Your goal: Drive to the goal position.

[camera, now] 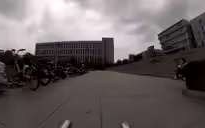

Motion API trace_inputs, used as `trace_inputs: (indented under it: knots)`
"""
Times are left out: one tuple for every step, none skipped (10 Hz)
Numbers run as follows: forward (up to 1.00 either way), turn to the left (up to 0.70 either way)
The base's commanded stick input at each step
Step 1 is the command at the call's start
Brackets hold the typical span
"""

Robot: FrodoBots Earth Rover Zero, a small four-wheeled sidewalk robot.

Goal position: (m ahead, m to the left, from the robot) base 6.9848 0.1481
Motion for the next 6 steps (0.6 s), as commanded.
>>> trace_inputs:
  knots:
    - [1.0, 0.0]
    - [1.0, 0.0]
    - [1.0, 0.0]
    - [1.0, 0.0]
    - [1.0, 0.0]
    - [1.0, 0.0]
